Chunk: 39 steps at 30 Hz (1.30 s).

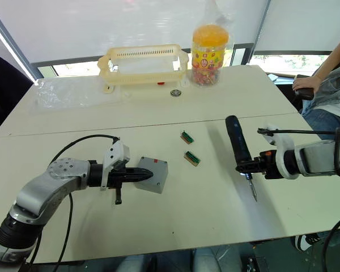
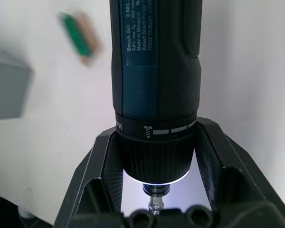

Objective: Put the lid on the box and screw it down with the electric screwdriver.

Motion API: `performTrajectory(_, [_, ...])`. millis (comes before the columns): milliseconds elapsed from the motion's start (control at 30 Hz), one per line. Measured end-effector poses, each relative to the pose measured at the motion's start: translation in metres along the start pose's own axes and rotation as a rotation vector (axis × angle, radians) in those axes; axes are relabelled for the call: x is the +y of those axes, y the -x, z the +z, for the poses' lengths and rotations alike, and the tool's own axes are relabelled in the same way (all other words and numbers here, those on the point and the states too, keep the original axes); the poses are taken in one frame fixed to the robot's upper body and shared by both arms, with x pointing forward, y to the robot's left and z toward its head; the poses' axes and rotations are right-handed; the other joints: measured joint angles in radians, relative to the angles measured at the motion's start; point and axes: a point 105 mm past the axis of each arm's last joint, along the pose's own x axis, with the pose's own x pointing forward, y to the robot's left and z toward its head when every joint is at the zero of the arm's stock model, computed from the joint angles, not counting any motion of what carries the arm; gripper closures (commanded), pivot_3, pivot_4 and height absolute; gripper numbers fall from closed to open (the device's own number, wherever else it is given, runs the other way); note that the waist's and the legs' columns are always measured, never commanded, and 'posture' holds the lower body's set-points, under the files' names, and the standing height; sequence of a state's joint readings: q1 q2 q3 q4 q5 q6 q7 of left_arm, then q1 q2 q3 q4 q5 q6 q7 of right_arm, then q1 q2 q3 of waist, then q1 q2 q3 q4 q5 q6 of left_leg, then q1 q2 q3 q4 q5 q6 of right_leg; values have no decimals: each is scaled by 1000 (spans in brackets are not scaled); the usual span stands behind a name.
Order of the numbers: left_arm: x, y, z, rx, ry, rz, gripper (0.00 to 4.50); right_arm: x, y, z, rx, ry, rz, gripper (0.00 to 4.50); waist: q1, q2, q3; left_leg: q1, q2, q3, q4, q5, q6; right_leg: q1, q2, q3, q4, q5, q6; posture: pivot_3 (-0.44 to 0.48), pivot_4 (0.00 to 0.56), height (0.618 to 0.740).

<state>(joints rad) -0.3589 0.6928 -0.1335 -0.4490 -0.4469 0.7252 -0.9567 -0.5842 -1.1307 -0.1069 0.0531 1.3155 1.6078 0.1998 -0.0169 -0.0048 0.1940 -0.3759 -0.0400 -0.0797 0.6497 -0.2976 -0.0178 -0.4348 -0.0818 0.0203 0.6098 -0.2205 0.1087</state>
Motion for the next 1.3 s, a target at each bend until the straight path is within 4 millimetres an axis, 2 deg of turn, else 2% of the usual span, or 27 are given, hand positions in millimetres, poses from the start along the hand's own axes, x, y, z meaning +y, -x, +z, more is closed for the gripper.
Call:
performTrajectory(100, [6,11,-1,53,-21,51,4500,-9,-3,-17,85,-32,-13,2800,4,0,0,0,0,1,1,0,0,0,1,-1,0,0,0,0,150,740])
performTrajectory(300, [4,17,-4,60,8,68,4500,-22,-14,-32,184,-76,-33,2800,2,0,1,0,0,3,1,0,0,0,1,1,0,0,0,0,150,740])
performTrajectory(500, [8,21,-5,55,28,117,4500,-25,-20,-19,169,-81,-44,2800,3,-2,2,0,0,3,3,0,-1,1,1,1,1,1,0,0,150,740])
performTrajectory(567, [8,23,-10,75,34,124,4500,-26,-21,-17,166,-77,-51,1777,3,-2,2,0,0,3,3,0,-1,1,1,1,1,1,0,0,150,740])
performTrajectory(600, [8,24,-11,78,38,126,4500,-26,-21,-16,163,-73,-50,1486,3,-2,2,0,0,3,4,0,-1,1,1,1,1,1,0,0,150,740])
performTrajectory(700, [10,24,-13,78,52,130,4500,-20,-24,-11,148,-53,-28,57,3,-6,1,2,0,2,5,0,-1,3,1,0,1,1,-1,0,150,740])
performTrajectory(800, [15,28,-14,71,74,147,4500,-21,-25,-11,145,-40,-42,57,4,-7,0,1,0,2,10,0,-1,5,1,0,1,1,-2,0,150,740])
performTrajectory(900, [30,36,-19,56,108,197,4500,-23,-25,-11,128,11,-73,57,7,-7,0,1,0,1,12,0,-1,6,1,-1,1,2,-1,0,150,740])
performTrajectory(967, [42,42,-27,53,148,247,4500,-22,-25,-4,76,83,-87,57,5,-6,1,1,-1,2,12,0,-1,6,0,0,1,2,0,0,150,740])
performTrajectory(1033, [53,48,-33,38,199,295,4500,-14,-17,22,-44,166,-76,57,1,-4,2,0,-1,2,12,0,-1,4,0,1,1,3,3,0,150,740])
performTrajectory(1100, [57,47,-33,18,216,314,4500,-2,1,51,-176,278,-80,57,1,-3,3,-1,0,2,12,0,-1,3,0,1,2,4,3,0,150,740])
performTrajectory(1133, [57,47,-33,16,217,312,4500,2,8,59,-212,333,-91,57,3,-4,3,-1,0,1,11,0,-1,3,1,-1,2,4,3,0,150,740])
performTrajectory(1233, [54,45,-37,22,227,304,4500,22,15,71,-299,456,-52,57,5,-4,2,-1,0,1,10,0,-1,3,1,-1,2,4,3,0,150,740])
performTrajectory(1267, [54,43,-37,18,231,300,4500,34,10,69,-328,481,6,57,6,-5,2,-1,0,0,10,0,-1,3,1,-1,2,4,3,0,150,740])
performTrajectory(1300, [52,40,-39,17,240,291,4500,55,-1,63,-370,531,98,57,7,-7,1,-1,0,-1,10,0,-1,4,1,-2,2,4,3,0,150,740])
